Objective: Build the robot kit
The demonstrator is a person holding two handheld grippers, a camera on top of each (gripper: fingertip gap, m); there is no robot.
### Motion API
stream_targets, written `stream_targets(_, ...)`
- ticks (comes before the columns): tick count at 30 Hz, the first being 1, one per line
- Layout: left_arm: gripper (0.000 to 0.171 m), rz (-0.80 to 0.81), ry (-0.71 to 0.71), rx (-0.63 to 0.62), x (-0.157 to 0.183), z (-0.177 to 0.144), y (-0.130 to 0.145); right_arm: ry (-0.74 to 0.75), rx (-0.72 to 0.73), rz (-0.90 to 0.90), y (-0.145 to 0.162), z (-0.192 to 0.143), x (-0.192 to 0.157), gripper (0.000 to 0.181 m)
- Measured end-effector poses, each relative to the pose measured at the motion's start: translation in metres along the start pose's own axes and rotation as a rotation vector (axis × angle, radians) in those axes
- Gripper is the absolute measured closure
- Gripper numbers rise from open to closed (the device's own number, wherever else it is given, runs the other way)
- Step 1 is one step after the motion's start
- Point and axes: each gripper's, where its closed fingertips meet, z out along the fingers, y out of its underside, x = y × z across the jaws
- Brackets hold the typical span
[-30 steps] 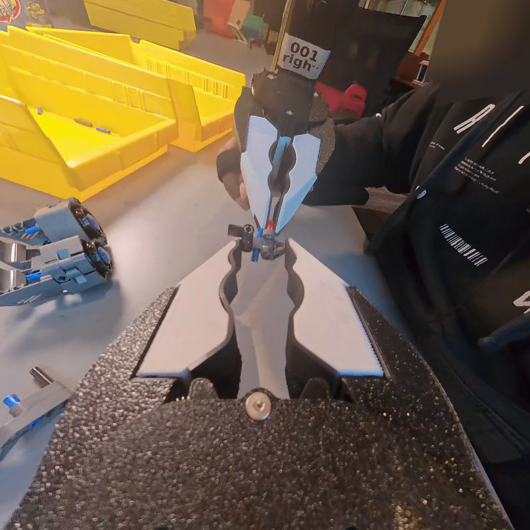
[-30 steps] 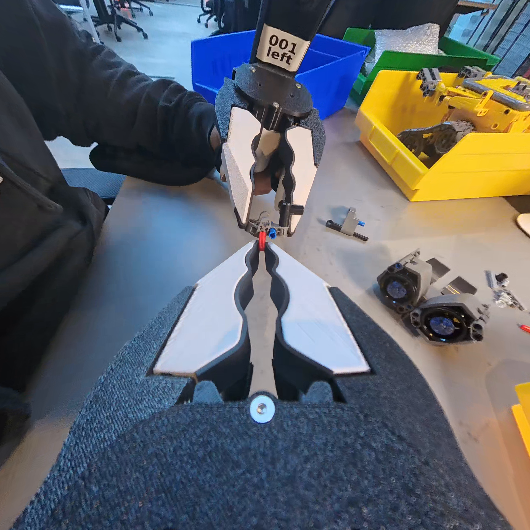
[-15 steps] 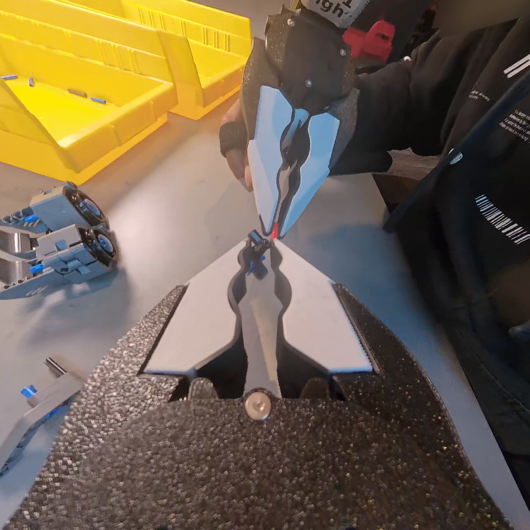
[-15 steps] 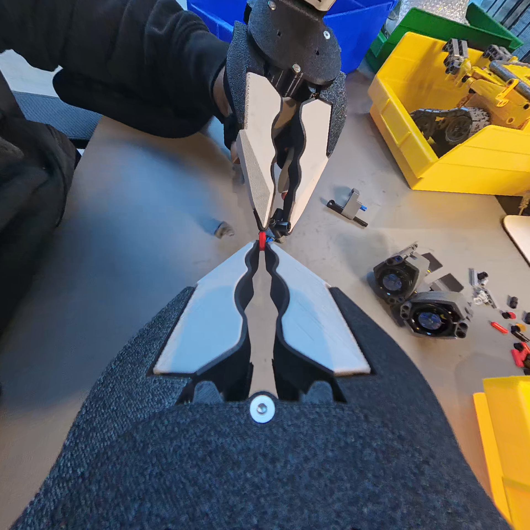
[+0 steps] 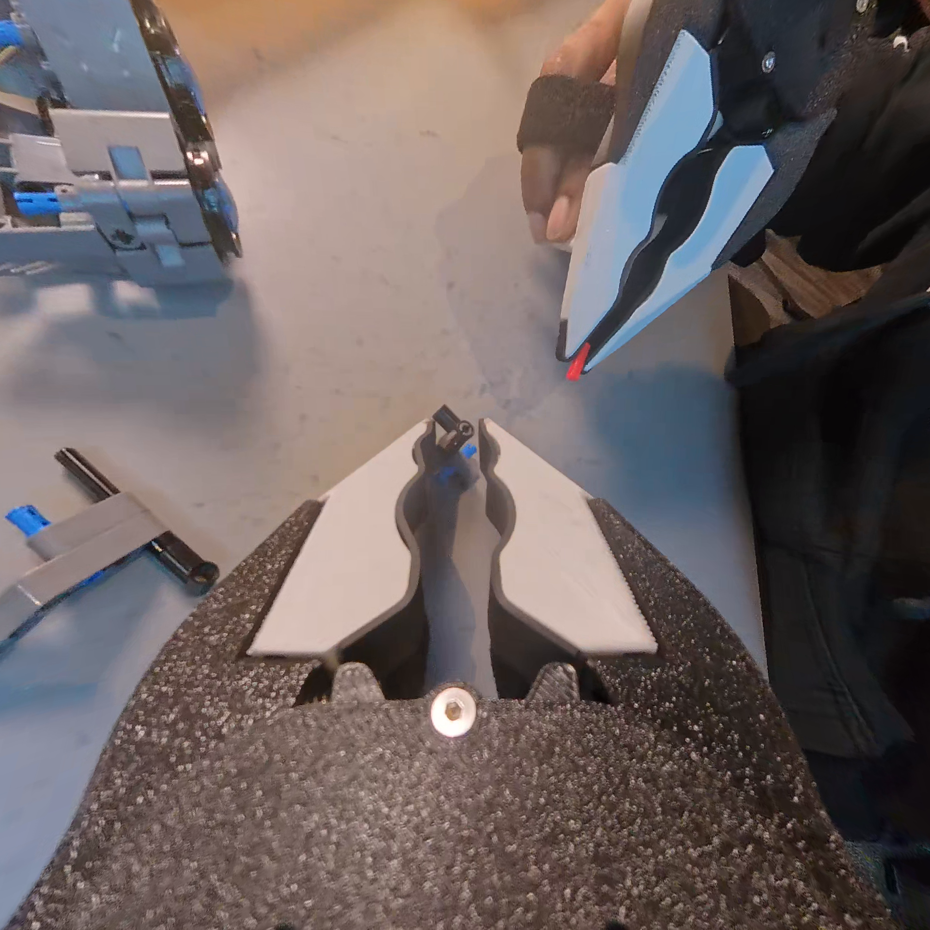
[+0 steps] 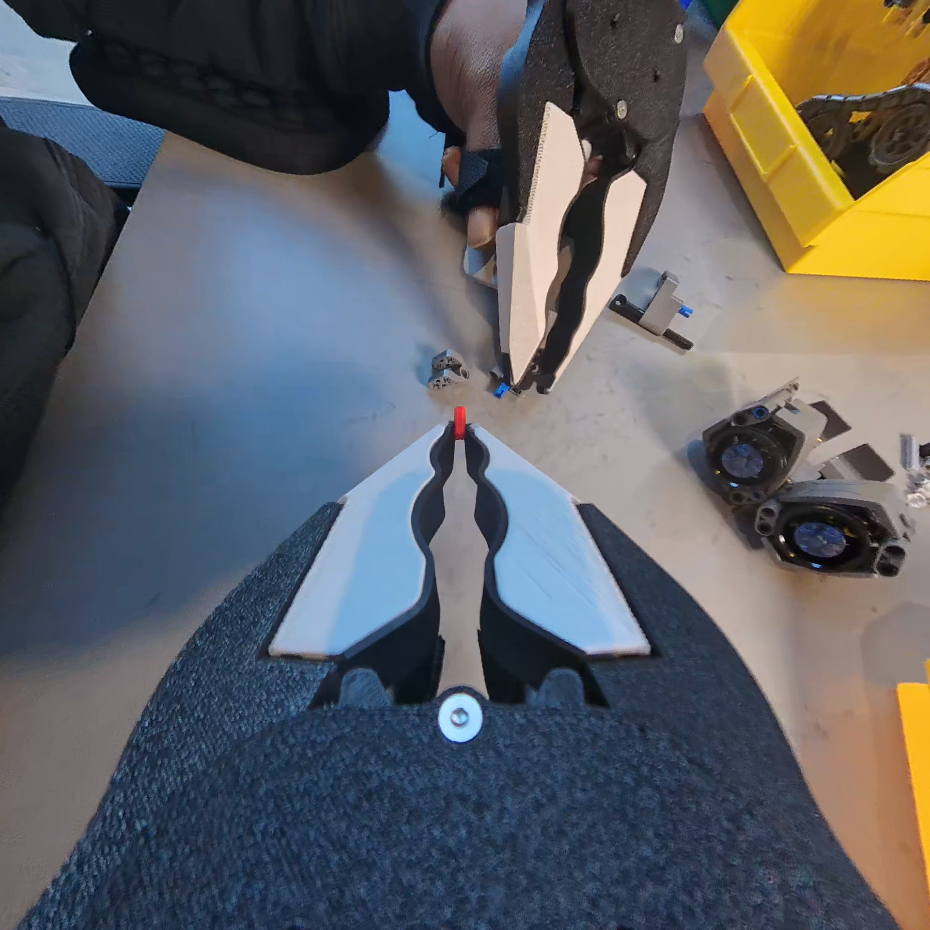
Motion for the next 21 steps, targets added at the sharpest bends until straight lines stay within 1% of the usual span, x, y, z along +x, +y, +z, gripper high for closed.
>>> stream_targets(5,0.145,0.014,-0.022,0.03,0.001,-0.008,-0.004,0.002,-0.003,0.002,0.002,-0.001,0.0,0.179)
stream_targets(7,0.142,0.029,-0.067,0.033,-0.001,-0.017,-0.005,0.005,0.002,0.003,0.001,-0.003,0.0,0.179)
stream_targets(9,0.141,0.052,-0.123,0.02,-0.001,-0.026,-0.002,0.01,0.004,0.005,0.001,-0.004,0.001,0.179)
stream_targets(11,0.142,0.084,-0.151,-0.015,0.006,-0.03,0.004,0.013,0.003,0.007,0.002,-0.005,0.001,0.179)
stream_targets(14,0.144,0.138,-0.151,-0.062,0.026,-0.022,0.016,0.008,0.006,0.006,0.001,-0.005,0.0,0.179)
stream_targets(16,0.144,0.182,-0.169,-0.101,0.034,-0.012,0.024,0.0,0.009,0.003,0.0,-0.003,-0.002,0.179)
stream_targets(21,0.144,0.27,-0.248,-0.184,0.03,0.003,0.033,-0.009,0.003,-0.004,0.002,0.001,-0.007,0.179)
